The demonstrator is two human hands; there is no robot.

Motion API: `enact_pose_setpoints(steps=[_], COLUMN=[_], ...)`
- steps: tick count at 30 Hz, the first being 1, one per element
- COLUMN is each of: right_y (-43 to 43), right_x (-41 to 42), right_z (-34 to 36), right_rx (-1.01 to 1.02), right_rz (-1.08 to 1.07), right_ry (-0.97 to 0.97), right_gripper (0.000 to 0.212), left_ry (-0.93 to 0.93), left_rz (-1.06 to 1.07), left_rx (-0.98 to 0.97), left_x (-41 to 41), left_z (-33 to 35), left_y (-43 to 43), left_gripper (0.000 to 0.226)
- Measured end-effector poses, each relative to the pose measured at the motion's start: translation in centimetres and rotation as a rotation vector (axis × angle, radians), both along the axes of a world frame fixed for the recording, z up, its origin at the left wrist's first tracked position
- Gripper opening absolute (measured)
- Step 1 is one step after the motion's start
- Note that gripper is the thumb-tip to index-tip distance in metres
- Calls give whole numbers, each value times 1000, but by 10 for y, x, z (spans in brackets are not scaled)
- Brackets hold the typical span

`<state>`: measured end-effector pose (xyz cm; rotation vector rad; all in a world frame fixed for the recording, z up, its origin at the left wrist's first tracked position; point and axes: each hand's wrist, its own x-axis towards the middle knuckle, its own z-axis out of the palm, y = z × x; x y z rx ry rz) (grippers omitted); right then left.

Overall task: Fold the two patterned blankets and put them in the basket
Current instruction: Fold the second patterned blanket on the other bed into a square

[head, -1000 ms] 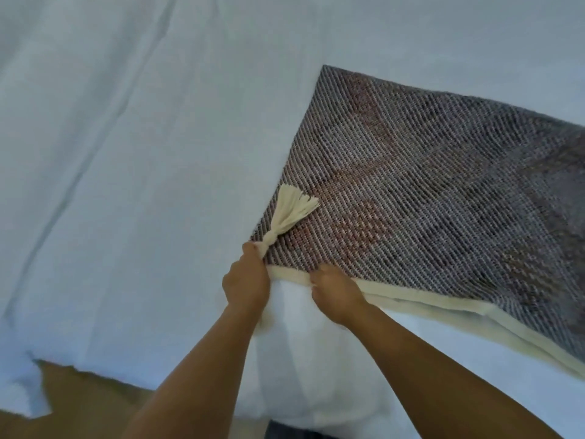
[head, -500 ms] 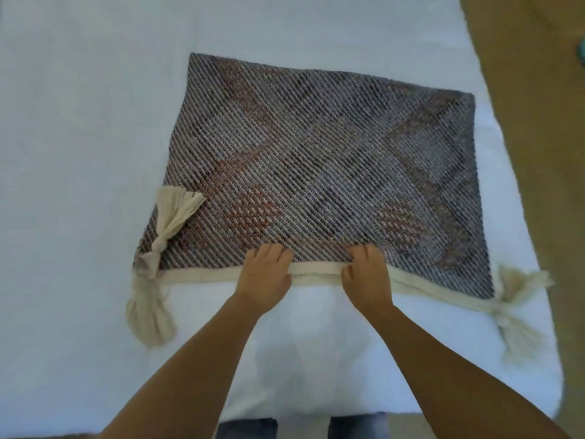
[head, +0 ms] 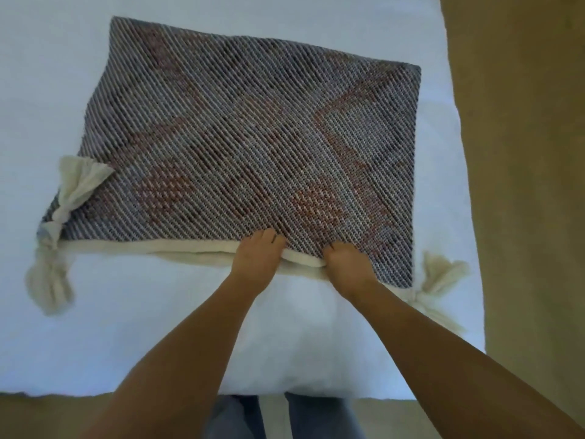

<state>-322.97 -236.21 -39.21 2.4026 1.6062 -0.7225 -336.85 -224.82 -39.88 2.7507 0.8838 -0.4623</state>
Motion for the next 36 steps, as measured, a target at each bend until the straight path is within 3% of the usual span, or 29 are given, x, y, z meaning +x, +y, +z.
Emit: enact_pose_setpoints(steps=[3,8,14,19,25,27,29,32,34,36], right_y=[-6,-16,-2,44,124,153,181,215,231,241], right_x=[5,3,-11,-42,-127,-161,-193,-229,-246,-258], right_z=[7,0,7,20,29,29,27,22,18,16], right_rx=[-39,-146,14,100,138,158,164,155,150,137], right_rz=[23,34,5,47,80,56,32,15,8,-2], right_ry=[7,123,153,237,332,358,379,391,389,371], right_gripper=[22,34,33,25,29,27,26,24,24,24], left_ry=[-47,38,-23,-81,114,77,52,265,331,451], left_rz=[-52,43,76,432,637,572,376,91,50,139], left_rx=[27,-81,-141,-132,31,131,230,116,147,147], left_x=[-10,-17,-21,-57,-152,-182,-210,-233,-234,-240], left_z=[7,-5,5,23,31,32,30,23,21,19], left_y=[-11,-26,-14,24,102,128,156,195,211,217], left_gripper=[21,37,34,33,26,26,32,46,46,41])
